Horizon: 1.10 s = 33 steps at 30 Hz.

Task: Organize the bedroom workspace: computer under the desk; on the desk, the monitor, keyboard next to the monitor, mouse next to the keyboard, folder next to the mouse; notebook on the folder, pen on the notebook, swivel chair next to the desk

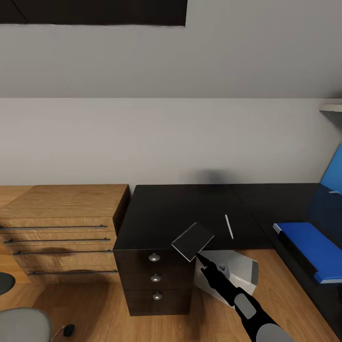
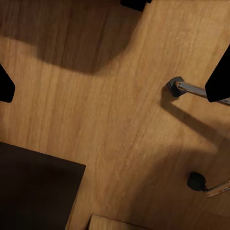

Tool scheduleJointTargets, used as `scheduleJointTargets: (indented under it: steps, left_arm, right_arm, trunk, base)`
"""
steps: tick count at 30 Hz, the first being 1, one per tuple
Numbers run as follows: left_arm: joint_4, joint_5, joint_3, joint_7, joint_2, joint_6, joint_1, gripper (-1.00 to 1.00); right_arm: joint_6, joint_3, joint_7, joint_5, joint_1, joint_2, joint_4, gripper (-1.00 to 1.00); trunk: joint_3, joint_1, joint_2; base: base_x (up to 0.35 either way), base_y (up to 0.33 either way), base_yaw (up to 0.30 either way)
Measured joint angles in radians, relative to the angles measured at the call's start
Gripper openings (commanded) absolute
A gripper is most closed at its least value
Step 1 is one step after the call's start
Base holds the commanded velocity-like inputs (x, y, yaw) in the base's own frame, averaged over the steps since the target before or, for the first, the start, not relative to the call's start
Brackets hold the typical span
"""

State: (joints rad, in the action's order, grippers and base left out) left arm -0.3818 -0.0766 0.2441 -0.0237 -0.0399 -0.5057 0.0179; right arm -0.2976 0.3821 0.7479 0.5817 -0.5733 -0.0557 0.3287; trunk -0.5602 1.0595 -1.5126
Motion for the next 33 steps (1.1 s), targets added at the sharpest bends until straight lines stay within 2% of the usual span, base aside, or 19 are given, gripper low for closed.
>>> scheduleJointTargets:
  steps: [12,22,33]
  left_arm:
    - [0.000,0.000,0.000,0.000,0.000,0.000,0.000,1.00]
    - [0.000,0.000,0.000,0.000,-0.001,0.000,0.000,1.00]
    - [0.000,0.000,0.000,0.000,-0.001,0.000,0.000,1.00]
  right_arm:
    - [0.000,-0.003,-0.002,-0.005,0.000,0.002,0.003,1.00]
    - [-0.003,-0.019,-0.002,-0.037,0.000,0.002,0.006,1.00]
    - [-0.007,-0.025,-0.002,-0.046,0.000,0.003,0.007,1.00]
  trunk:
    - [0.000,0.000,0.000]
    - [0.000,0.000,0.000]
    - [0.000,0.000,0.000]
  base:
    - [0.000,0.001,0.000]
    - [0.000,0.000,0.000]
    - [0.000,0.000,0.000]
